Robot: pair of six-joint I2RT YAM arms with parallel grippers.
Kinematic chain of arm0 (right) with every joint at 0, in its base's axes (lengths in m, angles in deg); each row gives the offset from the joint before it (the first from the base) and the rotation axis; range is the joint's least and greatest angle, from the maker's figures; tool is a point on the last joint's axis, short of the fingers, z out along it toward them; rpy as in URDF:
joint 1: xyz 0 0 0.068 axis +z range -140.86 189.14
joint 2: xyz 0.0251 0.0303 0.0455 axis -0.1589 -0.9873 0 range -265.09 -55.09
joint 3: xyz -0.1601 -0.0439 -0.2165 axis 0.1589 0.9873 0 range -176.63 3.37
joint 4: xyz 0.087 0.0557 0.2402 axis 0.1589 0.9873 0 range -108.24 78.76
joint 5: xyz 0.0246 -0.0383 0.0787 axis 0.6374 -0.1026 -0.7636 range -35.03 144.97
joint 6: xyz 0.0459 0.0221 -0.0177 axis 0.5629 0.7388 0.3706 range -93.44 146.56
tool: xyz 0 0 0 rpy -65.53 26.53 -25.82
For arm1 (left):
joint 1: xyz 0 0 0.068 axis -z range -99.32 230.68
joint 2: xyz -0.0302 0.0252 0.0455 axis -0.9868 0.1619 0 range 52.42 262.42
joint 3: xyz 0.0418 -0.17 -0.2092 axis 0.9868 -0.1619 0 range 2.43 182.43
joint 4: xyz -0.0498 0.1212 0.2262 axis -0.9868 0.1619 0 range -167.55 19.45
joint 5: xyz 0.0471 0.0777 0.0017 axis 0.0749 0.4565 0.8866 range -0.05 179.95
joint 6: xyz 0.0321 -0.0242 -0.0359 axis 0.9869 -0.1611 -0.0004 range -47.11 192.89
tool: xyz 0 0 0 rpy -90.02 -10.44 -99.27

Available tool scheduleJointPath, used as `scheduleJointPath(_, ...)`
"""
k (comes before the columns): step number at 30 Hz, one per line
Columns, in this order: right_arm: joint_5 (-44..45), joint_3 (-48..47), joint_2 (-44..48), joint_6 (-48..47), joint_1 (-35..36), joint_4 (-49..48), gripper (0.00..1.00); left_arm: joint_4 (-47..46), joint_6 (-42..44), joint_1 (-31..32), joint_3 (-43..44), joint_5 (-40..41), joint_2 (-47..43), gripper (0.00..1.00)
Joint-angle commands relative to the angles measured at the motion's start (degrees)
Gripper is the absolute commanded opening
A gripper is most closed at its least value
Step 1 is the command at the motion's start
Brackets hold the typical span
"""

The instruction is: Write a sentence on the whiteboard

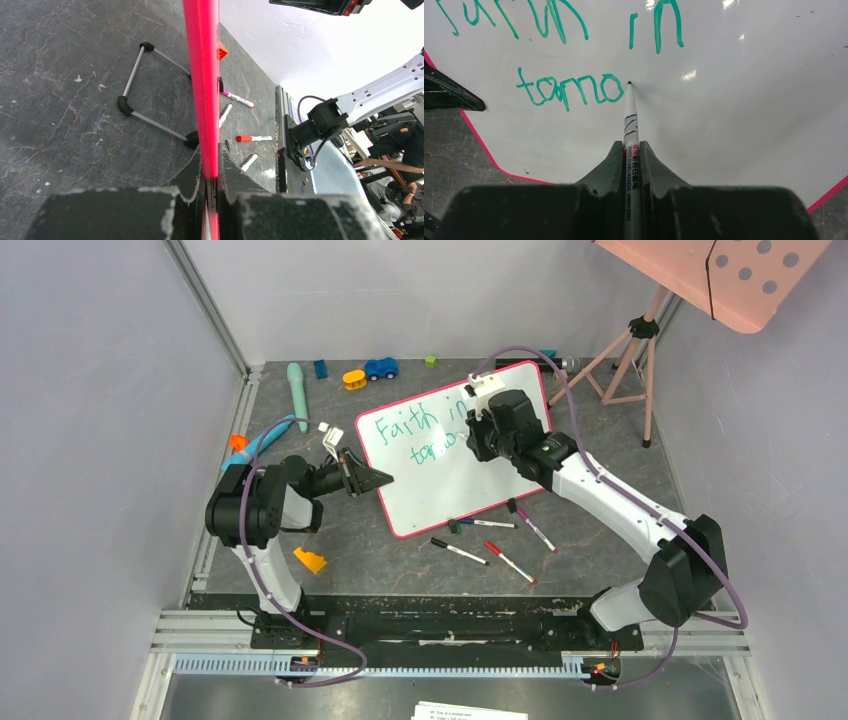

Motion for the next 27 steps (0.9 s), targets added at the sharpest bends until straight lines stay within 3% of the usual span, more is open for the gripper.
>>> scheduleJointPath(1,-0.16,-0.32,-0.56,-0.71,-0.13,-1.69,0.0,-3.58,6.7,1.32,-0.29,-6.55,1.04,0.02)
scheduleJointPath(27,3.1,-3.83,-2.88,-1.87,-0.51,0.78,0.0,-3.58,6.75,1.28,-0.45,-6.47,1.0,0.02)
